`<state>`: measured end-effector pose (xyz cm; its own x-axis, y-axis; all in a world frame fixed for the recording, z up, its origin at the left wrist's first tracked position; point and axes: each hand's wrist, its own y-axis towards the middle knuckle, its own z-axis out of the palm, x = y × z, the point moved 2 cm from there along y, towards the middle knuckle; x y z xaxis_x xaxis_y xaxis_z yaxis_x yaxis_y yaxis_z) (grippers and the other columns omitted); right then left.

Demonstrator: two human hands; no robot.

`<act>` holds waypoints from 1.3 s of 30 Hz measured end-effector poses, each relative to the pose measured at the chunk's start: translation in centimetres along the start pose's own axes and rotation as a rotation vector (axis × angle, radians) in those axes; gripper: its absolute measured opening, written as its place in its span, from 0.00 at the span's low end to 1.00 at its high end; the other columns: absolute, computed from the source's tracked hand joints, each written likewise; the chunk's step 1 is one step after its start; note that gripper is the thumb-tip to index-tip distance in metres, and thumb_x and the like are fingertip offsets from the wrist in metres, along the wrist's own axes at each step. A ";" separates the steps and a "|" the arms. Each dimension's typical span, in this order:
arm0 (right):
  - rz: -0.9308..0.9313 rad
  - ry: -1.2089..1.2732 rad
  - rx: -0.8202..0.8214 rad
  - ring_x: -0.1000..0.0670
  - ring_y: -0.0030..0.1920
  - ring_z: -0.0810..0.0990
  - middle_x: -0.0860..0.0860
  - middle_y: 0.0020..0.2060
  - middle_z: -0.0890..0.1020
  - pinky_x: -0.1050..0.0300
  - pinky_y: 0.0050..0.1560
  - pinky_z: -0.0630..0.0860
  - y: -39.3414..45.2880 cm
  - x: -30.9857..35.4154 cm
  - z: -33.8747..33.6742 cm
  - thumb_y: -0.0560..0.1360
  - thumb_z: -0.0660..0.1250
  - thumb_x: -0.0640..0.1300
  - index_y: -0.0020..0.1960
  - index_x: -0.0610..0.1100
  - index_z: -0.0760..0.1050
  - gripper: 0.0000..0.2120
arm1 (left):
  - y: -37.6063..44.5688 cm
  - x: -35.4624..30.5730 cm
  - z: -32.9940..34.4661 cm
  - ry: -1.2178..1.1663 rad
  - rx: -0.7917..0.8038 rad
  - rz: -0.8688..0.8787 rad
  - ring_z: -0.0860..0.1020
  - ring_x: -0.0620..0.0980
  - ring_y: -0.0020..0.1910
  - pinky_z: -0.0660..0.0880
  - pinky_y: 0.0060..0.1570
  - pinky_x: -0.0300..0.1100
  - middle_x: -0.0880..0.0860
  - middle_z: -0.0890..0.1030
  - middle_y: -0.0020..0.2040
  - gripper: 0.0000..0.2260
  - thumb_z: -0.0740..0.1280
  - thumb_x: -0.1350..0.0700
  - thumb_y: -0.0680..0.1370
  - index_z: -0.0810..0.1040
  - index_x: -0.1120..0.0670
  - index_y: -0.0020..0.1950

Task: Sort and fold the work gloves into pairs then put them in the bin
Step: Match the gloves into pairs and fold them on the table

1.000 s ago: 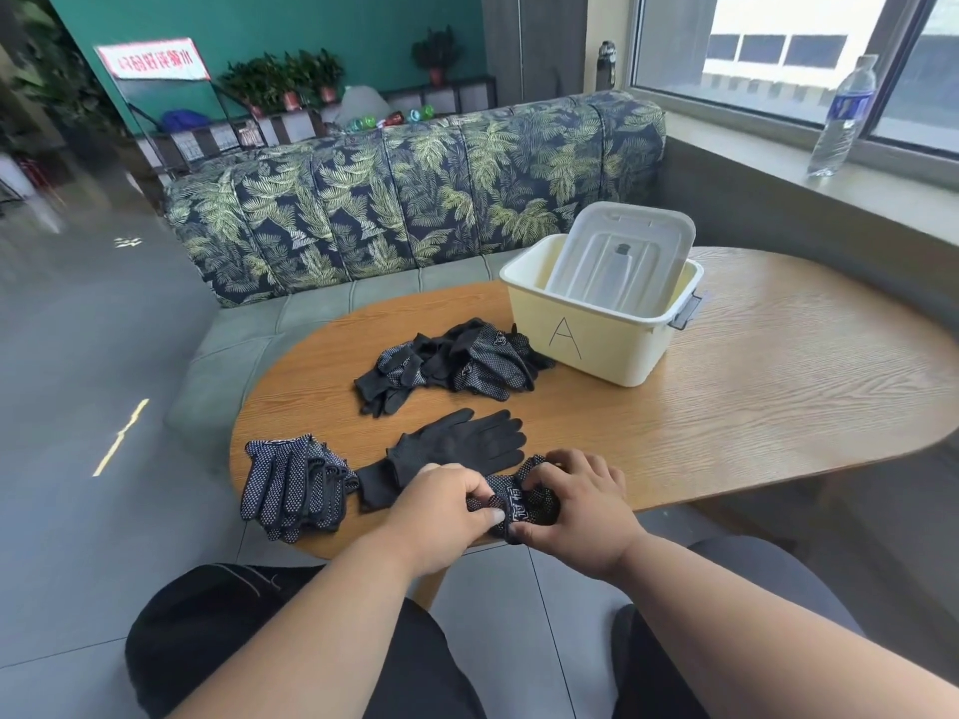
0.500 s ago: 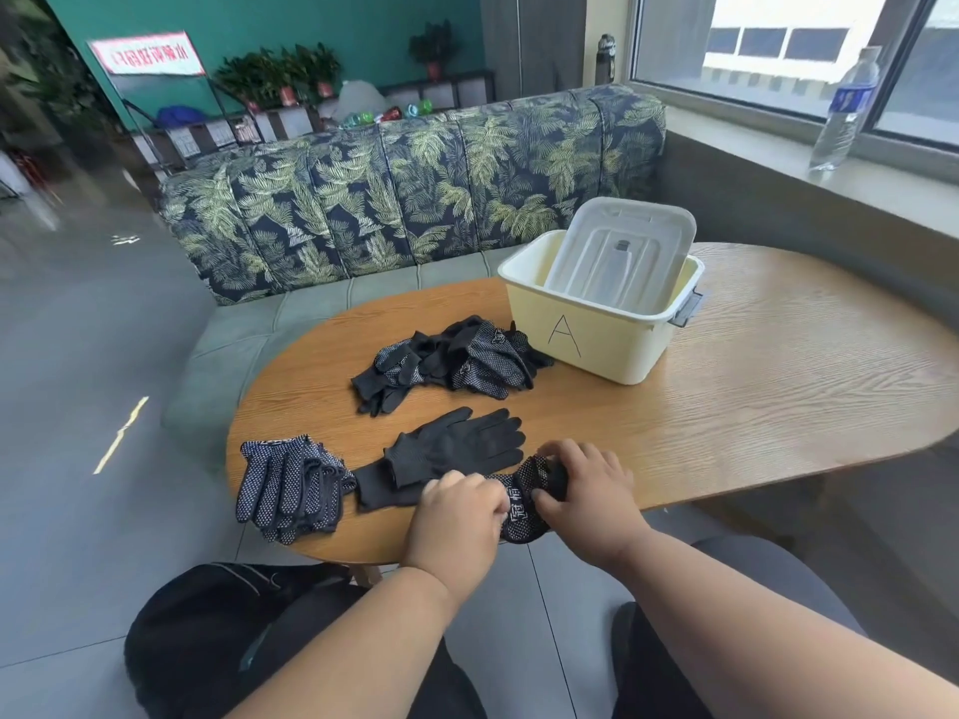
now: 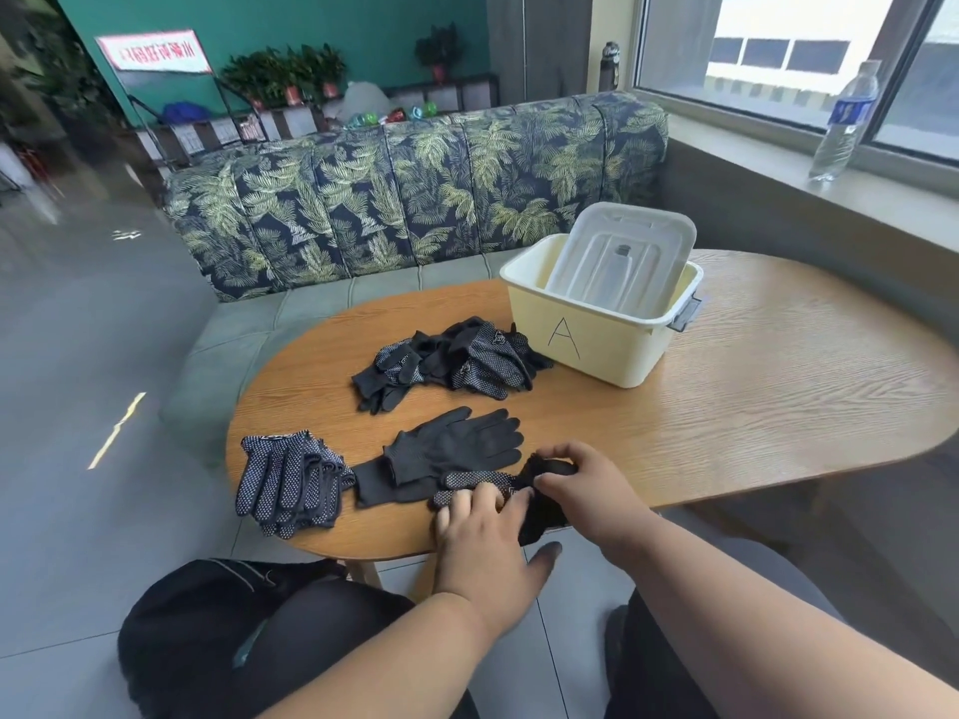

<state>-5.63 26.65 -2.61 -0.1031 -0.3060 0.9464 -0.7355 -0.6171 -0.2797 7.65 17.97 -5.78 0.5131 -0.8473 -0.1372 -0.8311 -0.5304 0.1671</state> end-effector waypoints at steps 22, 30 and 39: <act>-0.554 -0.653 0.054 0.55 0.57 0.74 0.65 0.53 0.78 0.60 0.62 0.71 -0.3 -1.4 0.8 0.68 0.61 0.51 0.55 0.59 0.82 0.18 | -0.2 3.9 -0.2 -0.576 -0.075 -0.404 0.74 0.47 0.57 0.64 0.64 0.50 0.38 0.78 0.47 0.21 0.72 0.47 0.76 0.73 0.41 0.68; -0.588 -0.831 0.180 0.49 0.61 0.76 0.55 0.65 0.79 0.62 0.66 0.67 0.4 -2.5 1.9 0.70 0.68 0.42 0.64 0.55 0.82 0.23 | -0.6 4.2 -0.7 -0.617 -0.133 -0.373 0.70 0.46 0.66 0.65 0.67 0.40 0.42 0.72 0.64 0.23 0.72 0.55 0.75 0.74 0.43 0.69; -0.582 -0.972 0.154 0.46 0.66 0.75 0.53 0.70 0.76 0.49 0.69 0.72 0.4 -2.5 2.3 0.67 0.61 0.55 0.69 0.58 0.78 0.30 | -0.2 4.8 -1.0 -0.422 0.085 -0.263 0.59 0.47 0.75 0.56 0.76 0.45 0.42 0.64 0.78 0.23 0.61 0.42 0.82 0.69 0.41 0.78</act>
<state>-4.14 25.50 -5.43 0.8371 -0.3350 0.4324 -0.4057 -0.9105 0.0800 10.52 13.97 -5.53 0.5907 -0.5904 -0.5499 -0.7088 -0.7054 -0.0041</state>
